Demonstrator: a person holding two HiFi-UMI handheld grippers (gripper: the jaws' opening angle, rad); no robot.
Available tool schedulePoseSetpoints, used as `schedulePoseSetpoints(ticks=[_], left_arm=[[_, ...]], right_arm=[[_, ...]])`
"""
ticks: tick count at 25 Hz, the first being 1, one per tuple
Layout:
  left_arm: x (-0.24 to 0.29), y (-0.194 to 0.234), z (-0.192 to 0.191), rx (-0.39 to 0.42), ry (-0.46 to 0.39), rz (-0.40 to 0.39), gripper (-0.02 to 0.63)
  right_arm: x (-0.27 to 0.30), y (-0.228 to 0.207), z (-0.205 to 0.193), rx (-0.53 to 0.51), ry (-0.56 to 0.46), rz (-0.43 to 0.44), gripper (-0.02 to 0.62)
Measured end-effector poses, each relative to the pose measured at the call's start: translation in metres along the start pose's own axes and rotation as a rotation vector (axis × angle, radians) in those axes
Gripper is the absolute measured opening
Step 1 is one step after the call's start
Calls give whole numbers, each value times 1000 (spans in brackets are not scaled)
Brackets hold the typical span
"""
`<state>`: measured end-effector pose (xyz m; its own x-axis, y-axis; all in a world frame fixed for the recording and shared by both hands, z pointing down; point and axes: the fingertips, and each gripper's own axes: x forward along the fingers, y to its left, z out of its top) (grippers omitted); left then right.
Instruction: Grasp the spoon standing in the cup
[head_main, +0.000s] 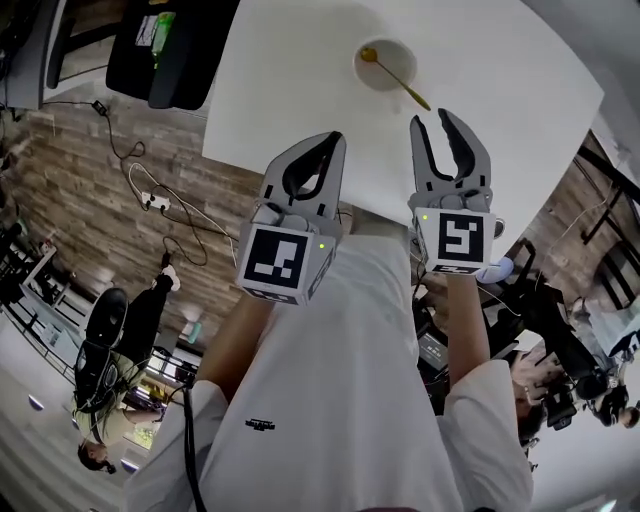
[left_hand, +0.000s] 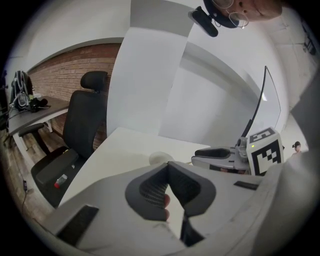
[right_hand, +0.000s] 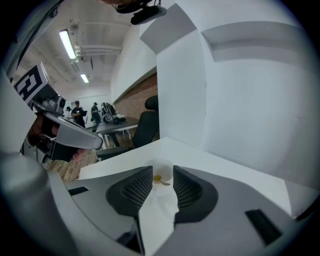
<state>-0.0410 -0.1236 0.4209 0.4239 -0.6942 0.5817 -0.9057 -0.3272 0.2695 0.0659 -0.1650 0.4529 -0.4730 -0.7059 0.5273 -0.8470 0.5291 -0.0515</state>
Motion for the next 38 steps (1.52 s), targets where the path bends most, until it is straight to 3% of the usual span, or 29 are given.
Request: schedulePoseSetpoints(ticks=[6, 17, 22, 38], left_arm=[[13, 6, -7, -15, 16, 15, 9], [15, -1, -24, -27, 34, 33, 9], [14, 3, -25, -21, 38, 40, 11], [-19, -18, -8, 10, -6, 10, 9]], right_arm=[[15, -2, -20, -66, 82, 43, 115], [34, -6, -34, -110, 65, 67, 114], [35, -2, -36, -194, 96, 68, 40], [-10, 2, -3, -60, -17, 42, 32]])
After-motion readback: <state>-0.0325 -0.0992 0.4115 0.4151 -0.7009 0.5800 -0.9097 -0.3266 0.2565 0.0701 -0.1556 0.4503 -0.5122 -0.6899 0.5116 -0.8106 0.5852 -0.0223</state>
